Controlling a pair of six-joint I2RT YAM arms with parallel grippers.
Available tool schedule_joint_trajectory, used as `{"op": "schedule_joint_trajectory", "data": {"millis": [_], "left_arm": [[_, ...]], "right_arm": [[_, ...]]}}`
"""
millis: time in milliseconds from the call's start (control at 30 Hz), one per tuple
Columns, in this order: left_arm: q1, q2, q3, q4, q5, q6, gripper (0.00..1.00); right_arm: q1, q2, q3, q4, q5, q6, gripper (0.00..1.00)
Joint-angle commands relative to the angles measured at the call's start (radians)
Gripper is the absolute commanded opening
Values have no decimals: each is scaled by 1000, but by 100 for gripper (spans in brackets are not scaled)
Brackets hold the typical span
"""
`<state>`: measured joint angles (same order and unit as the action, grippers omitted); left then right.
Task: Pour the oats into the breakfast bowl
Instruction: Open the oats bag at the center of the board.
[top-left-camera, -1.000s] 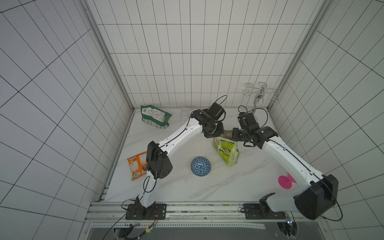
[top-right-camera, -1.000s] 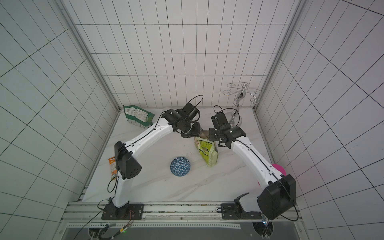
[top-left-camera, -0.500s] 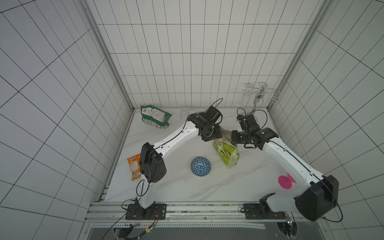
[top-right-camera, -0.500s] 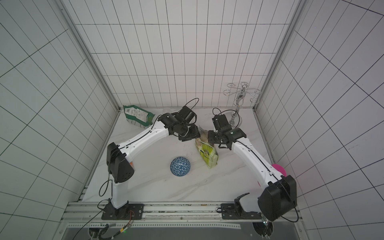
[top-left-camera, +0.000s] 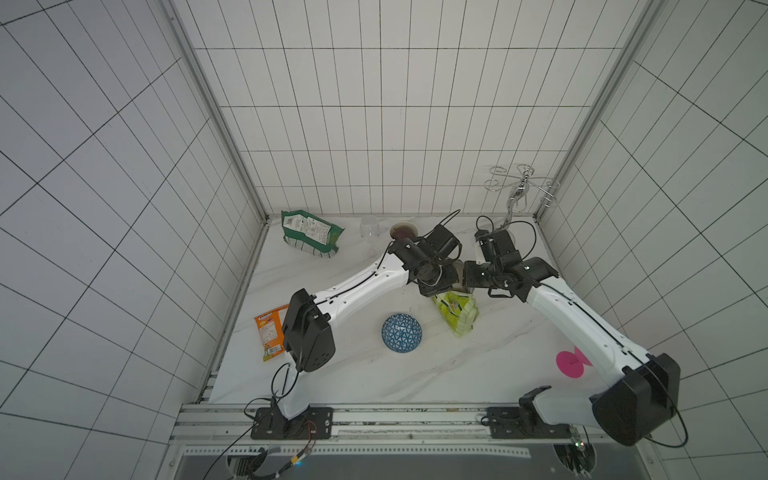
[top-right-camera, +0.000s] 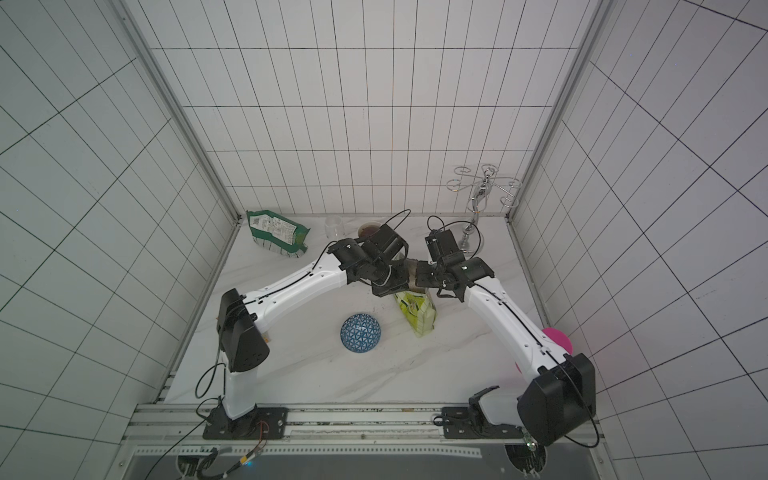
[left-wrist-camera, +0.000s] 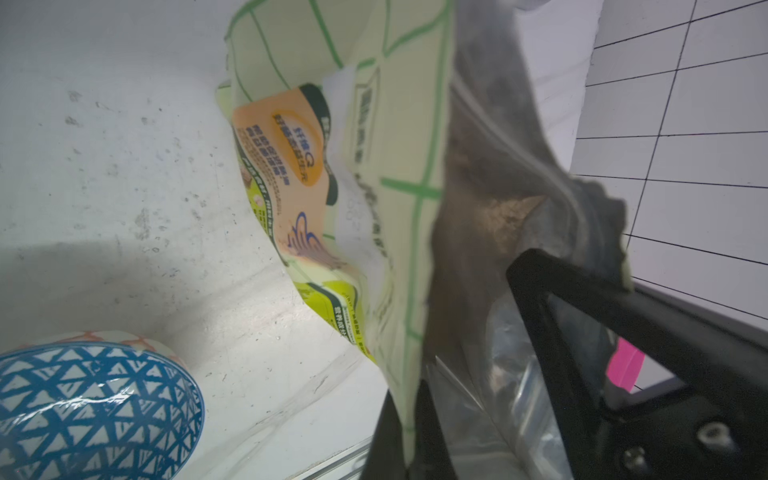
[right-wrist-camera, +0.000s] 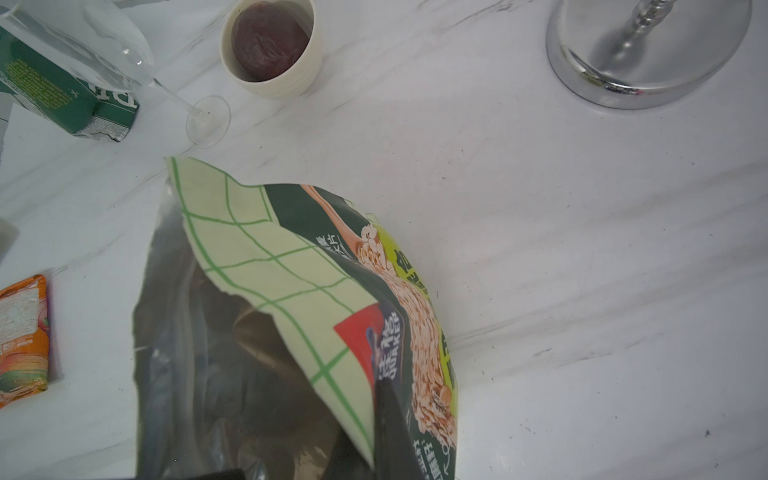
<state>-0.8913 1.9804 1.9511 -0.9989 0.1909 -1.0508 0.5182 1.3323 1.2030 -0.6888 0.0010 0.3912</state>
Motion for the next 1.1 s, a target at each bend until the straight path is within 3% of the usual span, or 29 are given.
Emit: {"op": "schedule_joint_trajectory", "data": {"millis": [0,233,533,667,767,833,1000,1067], "left_arm": [[36,-6,89,-77,-52,-2,0],[86,-8,171,-211,-120,47,0],[98,24,138,-222,-127,80,0],[103,12,101,-201,-117,64,0],[103,-7,67,-169,-104,46,0],[103,-19,48,-152,-96,39,0],[103,-37,29,-130,-86,27,0],[103,-41,28,-125,-85,23,0]], "right_arm": [[-27,-2,-5,36,55,32,0],[-44,18,24,104,142,55,0],[-46,59,40,193,50,4,0],[-46,4,-20,224,27,-2,31],[-46,-78,-95,243,18,-3,65],[-44,-160,-157,258,7,-6,79],[-6,-378,-314,293,-17,7,99],[49,-472,-385,314,9,21,99]]}}
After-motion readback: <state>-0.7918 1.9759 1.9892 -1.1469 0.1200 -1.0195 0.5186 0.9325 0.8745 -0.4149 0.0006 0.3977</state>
